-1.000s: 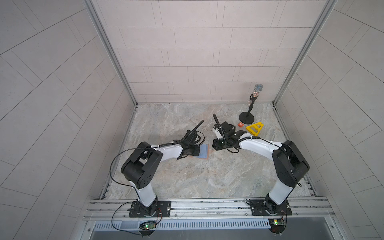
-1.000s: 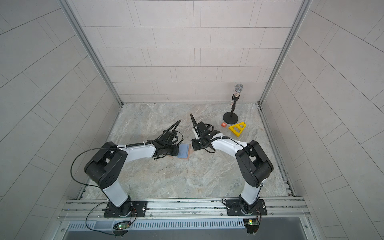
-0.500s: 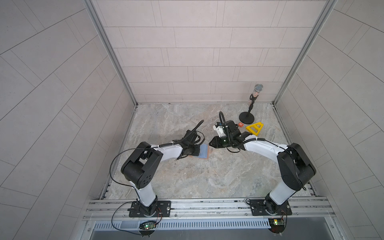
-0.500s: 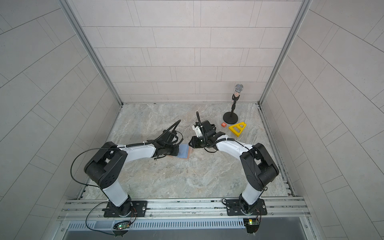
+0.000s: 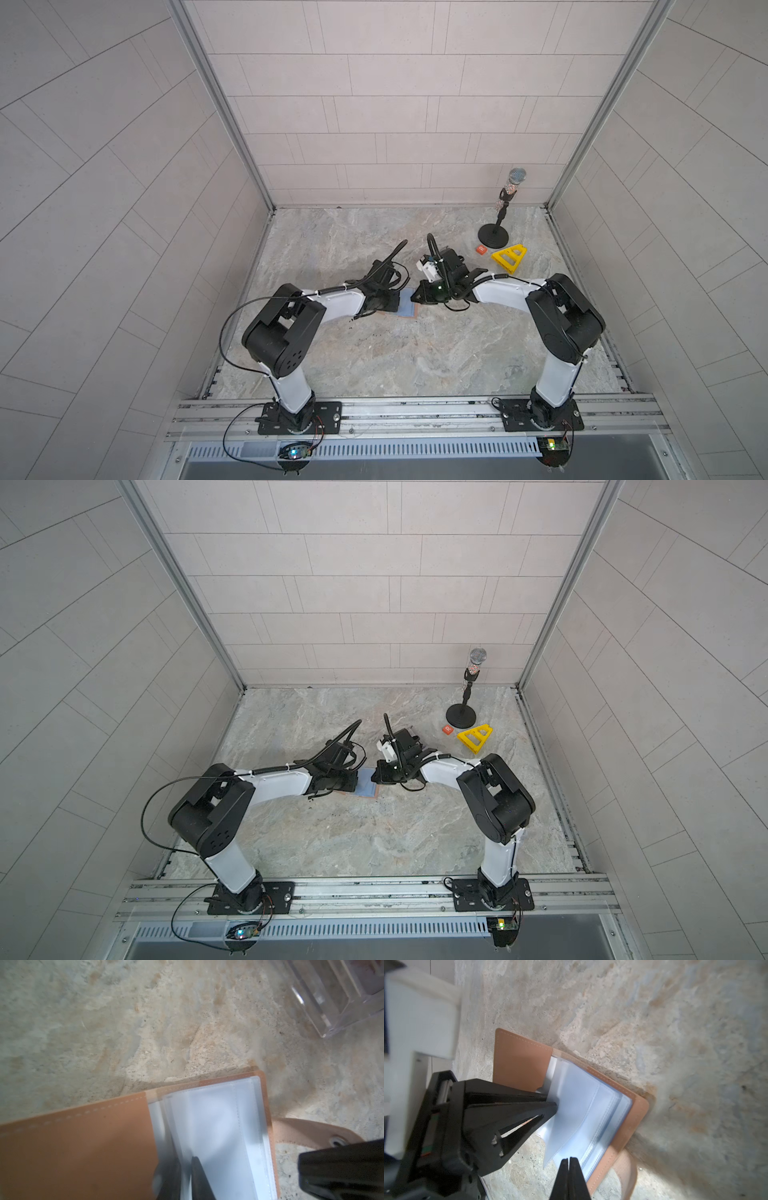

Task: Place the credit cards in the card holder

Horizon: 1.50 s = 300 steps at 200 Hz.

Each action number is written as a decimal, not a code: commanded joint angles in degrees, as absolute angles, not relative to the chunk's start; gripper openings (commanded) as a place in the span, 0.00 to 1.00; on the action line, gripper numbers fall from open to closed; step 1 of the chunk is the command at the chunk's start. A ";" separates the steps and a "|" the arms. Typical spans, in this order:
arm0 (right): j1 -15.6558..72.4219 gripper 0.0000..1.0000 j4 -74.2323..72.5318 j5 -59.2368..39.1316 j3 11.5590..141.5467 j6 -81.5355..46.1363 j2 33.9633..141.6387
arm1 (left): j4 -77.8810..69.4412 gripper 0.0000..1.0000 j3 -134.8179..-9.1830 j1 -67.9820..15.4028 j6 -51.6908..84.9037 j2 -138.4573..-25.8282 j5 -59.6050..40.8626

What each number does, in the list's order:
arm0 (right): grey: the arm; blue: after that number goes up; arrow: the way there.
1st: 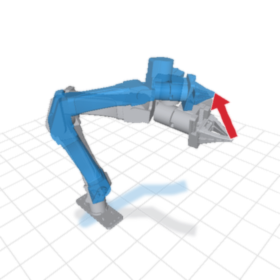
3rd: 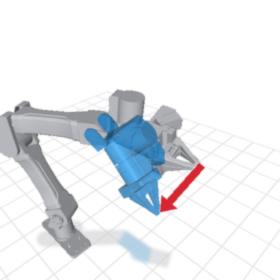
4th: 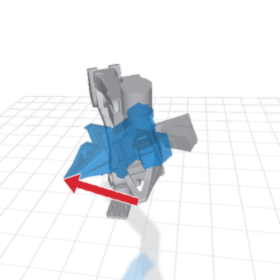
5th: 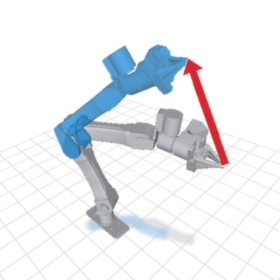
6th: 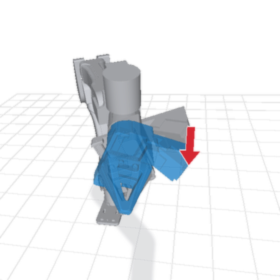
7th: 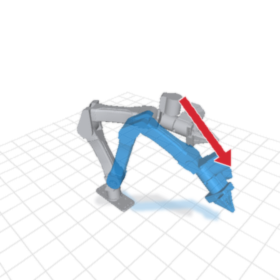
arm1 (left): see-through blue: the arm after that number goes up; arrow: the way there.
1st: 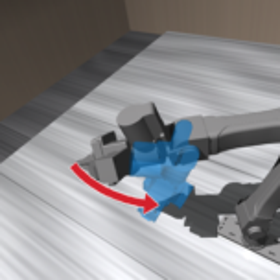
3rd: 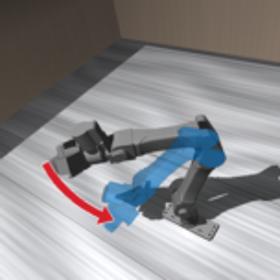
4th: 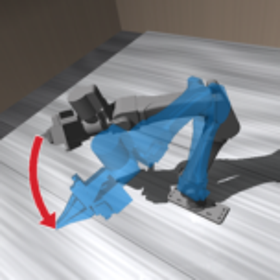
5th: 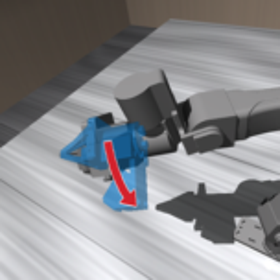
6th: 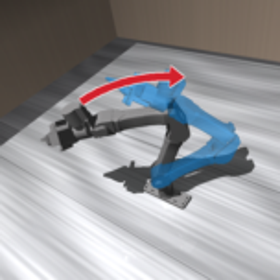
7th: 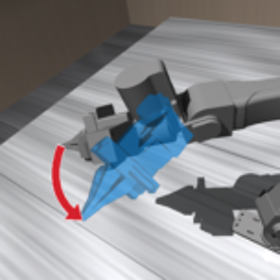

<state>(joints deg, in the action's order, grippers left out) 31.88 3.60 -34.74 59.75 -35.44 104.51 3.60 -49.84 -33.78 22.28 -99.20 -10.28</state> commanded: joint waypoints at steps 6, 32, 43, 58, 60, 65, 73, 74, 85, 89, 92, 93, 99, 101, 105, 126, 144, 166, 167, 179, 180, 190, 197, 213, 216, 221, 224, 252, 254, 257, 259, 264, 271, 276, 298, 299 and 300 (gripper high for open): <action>32.60 0.00 2.79 -35.77 61.32 -35.95 106.46 | 9.40 0.16 -48.10 -34.25 22.65 -99.87 -11.34; 33.13 0.00 2.63 -35.86 61.92 -36.12 108.23 | 9.49 0.16 -48.04 -34.20 22.63 -99.83 -11.27; 33.22 0.00 2.33 -35.79 61.88 -36.38 108.83 | 9.49 0.16 -47.99 -34.23 22.68 -99.80 -11.20; 33.24 0.00 1.96 -35.52 61.88 -36.57 109.48 | 9.49 0.16 -47.99 -34.22 22.68 -99.82 -11.29; 33.23 0.00 1.94 -35.51 61.94 -36.63 109.57 | 9.49 0.16 -48.03 -34.22 22.68 -99.77 -11.26; 33.22 0.00 2.08 -35.51 62.06 -36.75 109.89 | 9.49 0.16 -48.00 -34.26 22.61 -99.76 -11.27; 33.24 0.00 2.23 -35.48 62.31 -36.74 110.25 | 9.53 0.16 -47.98 -34.26 22.68 -99.63 -11.34; 33.23 0.00 2.21 -35.45 62.31 -36.74 110.32 | 9.51 0.16 -47.98 -34.27 22.68 -99.61 -11.38; 33.24 0.00 1.83 -35.67 62.57 -36.95 110.89 | 9.47 0.16 -47.92 -34.27 22.68 -99.37 -11.51; 33.22 0.00 1.69 -35.76 62.53 -37.04 111.06 | 9.42 0.16 -47.90 -34.26 22.75 -99.28 -11.51; 33.23 0.00 1.55 -35.77 62.57 -37.09 111.16 | 9.41 0.16 -47.82 -34.26 22.76 -99.18 -11.56; 33.23 0.00 1.52 -35.77 62.58 -37.09 111.17 | 9.41 0.16 -47.82 -34.27 22.76 -99.12 -11.58; 33.27 0.00 1.33 -35.70 62.57 -37.22 111.39 | 9.32 0.16 -47.75 -34.21 22.84 -98.89 -11.69; 33.26 0.00 1.28 -35.64 62.58 -37.25 111.43 | 9.32 0.16 -47.73 -34.26 22.85 -98.82 -11.69; 33.26 0.00 1.16 -35.53 62.56 -37.30 111.51 | 9.32 0.16 -47.75 -34.27 22.79 -98.71 -11.75; 33.24 0.00 1.11 -35.16 62.57 -37.44 112.12 | 9.32 0.17 -47.64 -34.21 22.79 -97.77 -12.12; 33.25 0.01 0.72 -34.83 62.29 -37.70 112.57 | 9.36 0.19 -47.56 -34.22 22.76 -97.11 -12.47; 33.29 0.02 0.68 -34.25 61.93 -37.64 112.94 | 9.75 0.28 -47.42 -34.28 22.76 -95.68 -12.57; 33.30 0.02 0.69 -34.22 61.95 -37.63 112.94 | 9.75 0.29 -47.40 -34.23 22.76 -95.61 -12.52; 33.23 0.02 0.70 -33.84 61.71 -37.55 113.03 | 9.93 0.36 -47.15 -34.26 22.78 -94.16 -12.15; 33.22 0.02 0.70 -33.84 61.70 -37.54 113.03 | 9.93 0.36 -47.13 -34.27 22.77 -94.01 -12.10; 33.23 0.03 0.79 -33.67 61.59 -37.49 113.19 | 10.10 0.41 -46.87 -34.23 22.81 -92.56 -11.43; 33.22 0.03 0.79 -33.58 61.48 -37.47 113.20 | 10.11 0.44 -46.56 -34.19 22.83 -91.45 -10.73; 33.24 0.03 0.79 -33.40 61.34 -37.30 113.34 | 10.03 0.52 -45.67 -34.02 23.00 -88.79 -9.03; 33.22 0.03 0.79 -33.40 61.35 -37.28 113.36 | 9.94 0.53 -45.45 -33.93 23.02 -88.37 -8.79; 33.23 0.03 0.79 -33.39 61.35 -37.27 113.38 | 9.78 0.54 -45.13 -33.77 23.03 -87.62 -8.35; 33.22 0.03 0.79 -33.40 61.35 -37.27 113.38 | 9.76 0.54 -44.85 -33.62 23.06 -87.22 -8.07; 33.25 0.04 0.79 -33.96 61.53 -37.18 113.20 | 9.01 0.55 -42.55 -31.27 24.50 -85.08 -6.17; 33.23 0.04 0.79 -34.07 61.57 -37.18 113.14 | 8.93 0.55 -42.37 -31.02 24.60 -85.08 -6.16; 33.25 0.04 0.79 -34.22 61.65 -37.10 113.12 | 8.77 0.54 -42.15 -30.74 24.77 -85.12 -6.19; 33.23 0.05 0.75 -34.31 61.69 -37.09 113.12 | 8.68 0.54 -42.00 -30.47 24.85 -85.20 -6.29; 33.22 0.05 0.70 -34.51 61.78 -37.02 113.03 | 8.46 0.53 -41.72 -30.04 25.03 -85.46 -6.48; 33.29 0.05 0.63 -34.87 62.00 -37.00 112.94 | 8.28 0.49 -41.50 -29.40 25.15 -85.96 -6.83; 33.33 0.06 0.56 -35.17 62.15 -36.87 112.90 | 8.18 0.47 -41.45 -29.13 25.16 -86.48 -7.08; 33.52 0.07 0.67 -36.24 62.94 -36.84 112.51 | 8.02 0.40 -41.36 -28.75 25.28 -88.46 -7.33; 33.55 0.07 0.64 -36.27 62.98 -36.83 112.50 | 7.97 0.40 -41.38 -28.75 25.30 -88.52 -7.35; 33.60 0.07 0.63 -36.33 63.04 -36.78 112.46 | 7.89 0.40 -41.34 -28.79 25.30 -88.56 -7.41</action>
<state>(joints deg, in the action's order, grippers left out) 33.10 -0.49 -36.18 62.15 -37.10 111.44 7.99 -42.15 -29.17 24.84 -86.91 -7.88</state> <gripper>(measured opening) 0.063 0.420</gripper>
